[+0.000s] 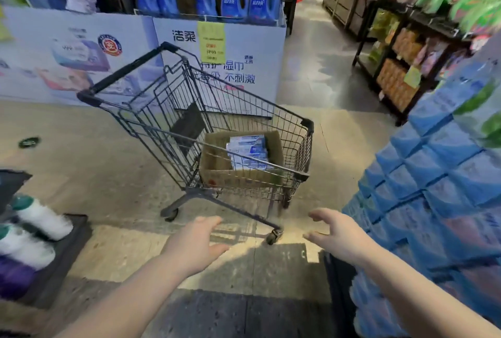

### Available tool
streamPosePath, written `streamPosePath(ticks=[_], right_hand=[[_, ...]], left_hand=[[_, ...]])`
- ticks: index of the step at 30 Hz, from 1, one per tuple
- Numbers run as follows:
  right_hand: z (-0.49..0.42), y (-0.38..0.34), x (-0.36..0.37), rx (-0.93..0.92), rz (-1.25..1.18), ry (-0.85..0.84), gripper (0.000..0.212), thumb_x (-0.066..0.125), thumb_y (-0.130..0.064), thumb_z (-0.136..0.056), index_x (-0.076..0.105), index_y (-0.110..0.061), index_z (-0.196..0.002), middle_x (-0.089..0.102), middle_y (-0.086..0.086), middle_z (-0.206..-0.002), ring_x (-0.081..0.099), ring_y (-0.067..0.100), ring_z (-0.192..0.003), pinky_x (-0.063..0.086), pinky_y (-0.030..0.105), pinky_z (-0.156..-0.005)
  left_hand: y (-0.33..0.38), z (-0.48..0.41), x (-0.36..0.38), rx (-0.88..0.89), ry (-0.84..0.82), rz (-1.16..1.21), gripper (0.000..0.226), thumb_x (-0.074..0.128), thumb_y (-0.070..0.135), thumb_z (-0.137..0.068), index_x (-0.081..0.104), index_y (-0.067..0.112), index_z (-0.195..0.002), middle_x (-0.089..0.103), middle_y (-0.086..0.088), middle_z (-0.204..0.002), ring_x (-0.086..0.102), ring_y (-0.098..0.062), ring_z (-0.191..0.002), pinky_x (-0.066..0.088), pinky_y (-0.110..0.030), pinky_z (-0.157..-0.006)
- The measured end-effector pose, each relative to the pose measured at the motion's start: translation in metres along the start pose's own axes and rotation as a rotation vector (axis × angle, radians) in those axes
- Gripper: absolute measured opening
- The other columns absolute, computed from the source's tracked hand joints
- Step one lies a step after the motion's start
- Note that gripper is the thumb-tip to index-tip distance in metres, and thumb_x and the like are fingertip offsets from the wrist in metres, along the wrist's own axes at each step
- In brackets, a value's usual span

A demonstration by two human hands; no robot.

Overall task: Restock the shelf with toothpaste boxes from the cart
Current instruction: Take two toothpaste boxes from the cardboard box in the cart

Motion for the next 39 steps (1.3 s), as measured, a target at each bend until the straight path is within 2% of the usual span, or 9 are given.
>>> streamPosePath(ticks=[4,6,9,14,19,25,29,35,39], right_hand=[[-0.062,-0.005,-0.008,-0.012,0.000,-0.054,0.054,0.060,-0.037,-0.085,0.043,-0.023,-0.134,0.050,-0.003,-0.137,0.046,0.014,-0.125,0.035,0.024,-0.100],[-0.096,-0.007,-0.014,0.006,-0.054,-0.051,0.051,0.061,-0.034,-0.085,0.044,-0.023,-0.132,0.049,-0.003,-0.137,0.046,0.014,-0.124,0.035,0.023,-0.099],[-0.150,-0.015,-0.028,-0.013,-0.011,-0.010,0.050,0.063,-0.037,-0.083,0.050,-0.021,-0.129,0.053,-0.004,-0.133,0.048,0.012,-0.122,0.036,0.023,-0.099],[-0.245,-0.034,-0.047,0.042,0.006,-0.025,0.045,0.064,-0.035,-0.082,0.054,-0.022,-0.124,0.058,-0.002,-0.125,0.054,0.013,-0.112,0.042,0.024,-0.094],[-0.329,-0.049,-0.053,0.060,-0.006,-0.072,0.043,0.063,-0.031,-0.082,0.054,-0.023,-0.124,0.057,-0.003,-0.126,0.053,0.013,-0.114,0.043,0.027,-0.095],[-0.428,-0.039,-0.046,0.090,0.002,-0.156,0.044,0.061,-0.033,-0.084,0.050,-0.029,-0.126,0.053,-0.004,-0.129,0.052,0.014,-0.113,0.044,0.029,-0.094],[-0.506,-0.029,-0.025,0.099,-0.031,-0.207,0.046,0.061,-0.031,-0.084,0.046,-0.033,-0.127,0.051,-0.006,-0.130,0.053,0.013,-0.111,0.048,0.035,-0.093],[-0.606,0.000,0.020,0.076,0.063,-0.255,0.048,0.060,-0.028,-0.085,0.044,-0.030,-0.130,0.043,-0.008,-0.136,0.050,0.013,-0.115,0.045,0.030,-0.090],[-0.653,0.018,0.054,0.031,0.134,-0.293,0.053,0.059,-0.028,-0.086,0.039,-0.026,-0.136,0.037,-0.004,-0.142,0.040,0.018,-0.126,0.041,0.034,-0.101]], left_hand=[[-0.016,-0.051,-0.021,-0.053,-0.001,0.004,0.064,0.055,0.053,-0.083,0.034,0.031,-0.139,0.041,0.001,-0.143,0.047,-0.018,-0.125,0.044,-0.037,-0.100],[-0.020,-0.084,-0.033,-0.044,0.004,-0.006,0.064,0.055,0.052,-0.083,0.033,0.030,-0.140,0.041,0.001,-0.143,0.046,-0.018,-0.127,0.043,-0.036,-0.101],[-0.024,-0.139,-0.051,-0.024,0.007,-0.003,0.064,0.055,0.051,-0.083,0.034,0.030,-0.140,0.042,0.002,-0.142,0.047,-0.018,-0.126,0.042,-0.036,-0.102],[-0.035,-0.241,-0.093,0.003,0.003,-0.016,0.063,0.057,0.051,-0.081,0.038,0.031,-0.137,0.049,0.003,-0.135,0.052,-0.018,-0.120,0.044,-0.035,-0.100],[-0.043,-0.333,-0.134,0.015,0.000,-0.037,0.061,0.055,0.048,-0.085,0.035,0.029,-0.140,0.044,0.002,-0.140,0.048,-0.018,-0.124,0.041,-0.037,-0.103],[-0.044,-0.412,-0.127,-0.007,-0.078,-0.028,0.063,0.056,0.048,-0.084,0.032,0.031,-0.140,0.041,0.004,-0.143,0.046,-0.017,-0.126,0.041,-0.037,-0.104],[-0.055,-0.460,-0.116,-0.043,-0.099,-0.037,0.062,0.054,0.049,-0.085,0.032,0.031,-0.140,0.042,0.006,-0.142,0.045,-0.014,-0.126,0.038,-0.033,-0.106],[-0.065,-0.531,-0.093,-0.110,-0.096,-0.017,0.058,0.056,0.047,-0.085,0.034,0.034,-0.137,0.044,0.012,-0.137,0.046,-0.010,-0.122,0.039,-0.029,-0.104],[-0.065,-0.573,-0.072,-0.100,-0.100,-0.011,0.058,0.056,0.044,-0.085,0.032,0.035,-0.137,0.043,0.013,-0.135,0.047,-0.009,-0.119,0.042,-0.029,-0.100]])
Point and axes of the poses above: each hand's wrist, its own z-axis away from the middle knuckle, its own x-axis out of the palm, y = z × x, the point moved 7 cm from there along -z, towards the middle knuckle
